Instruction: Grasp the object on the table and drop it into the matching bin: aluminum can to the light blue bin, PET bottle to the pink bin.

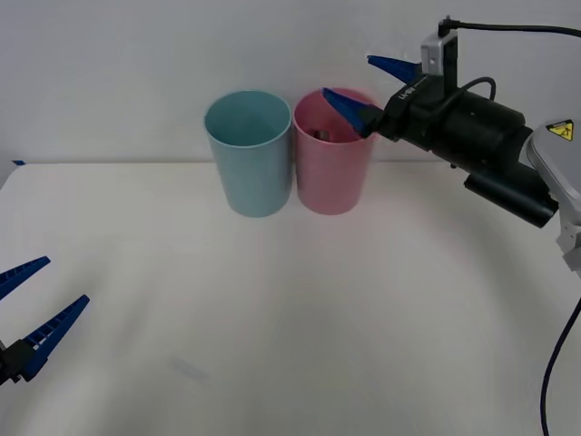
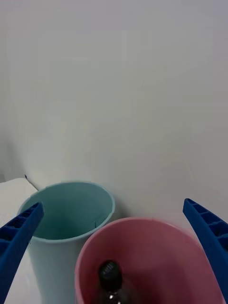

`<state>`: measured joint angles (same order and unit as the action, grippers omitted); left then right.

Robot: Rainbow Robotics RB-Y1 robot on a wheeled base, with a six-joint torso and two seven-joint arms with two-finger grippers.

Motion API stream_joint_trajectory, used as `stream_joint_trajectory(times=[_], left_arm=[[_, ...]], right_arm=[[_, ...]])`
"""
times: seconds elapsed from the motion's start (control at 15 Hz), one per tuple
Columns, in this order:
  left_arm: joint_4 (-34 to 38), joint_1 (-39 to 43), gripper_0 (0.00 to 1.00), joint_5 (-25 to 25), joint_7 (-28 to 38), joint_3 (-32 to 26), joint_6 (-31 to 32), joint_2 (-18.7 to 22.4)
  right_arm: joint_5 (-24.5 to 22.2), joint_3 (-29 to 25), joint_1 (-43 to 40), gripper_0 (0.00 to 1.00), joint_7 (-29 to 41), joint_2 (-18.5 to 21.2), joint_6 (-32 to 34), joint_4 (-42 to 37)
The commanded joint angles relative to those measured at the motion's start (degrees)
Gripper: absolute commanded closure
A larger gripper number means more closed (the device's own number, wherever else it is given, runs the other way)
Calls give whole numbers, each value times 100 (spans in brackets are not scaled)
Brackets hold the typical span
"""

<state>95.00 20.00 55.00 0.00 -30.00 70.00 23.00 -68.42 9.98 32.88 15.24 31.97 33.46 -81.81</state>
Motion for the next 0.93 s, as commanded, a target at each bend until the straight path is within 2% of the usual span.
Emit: stream_joint_trajectory(times=[0.07, 0.27, 0.6, 0.8, 0.93], left_arm=[[0, 0, 0, 0, 0, 0, 0, 0], [0, 0, 0, 0, 0, 0, 0, 0], [0, 0, 0, 0, 0, 0, 0, 0], [0, 0, 0, 0, 0, 0, 0, 0], [0, 0, 0, 0, 0, 0, 0, 0]], right_arm=[[101, -190, -835, 0, 49, 240, 11, -889], [136, -497, -1688, 0, 32, 371, 161, -1619], [136, -1209, -3077, 0, -83, 363, 838, -2471], [145, -1666, -3771, 0, -197, 275, 1330, -2770], [136, -2027, -4087, 0, -338, 46, 1831, -2788]])
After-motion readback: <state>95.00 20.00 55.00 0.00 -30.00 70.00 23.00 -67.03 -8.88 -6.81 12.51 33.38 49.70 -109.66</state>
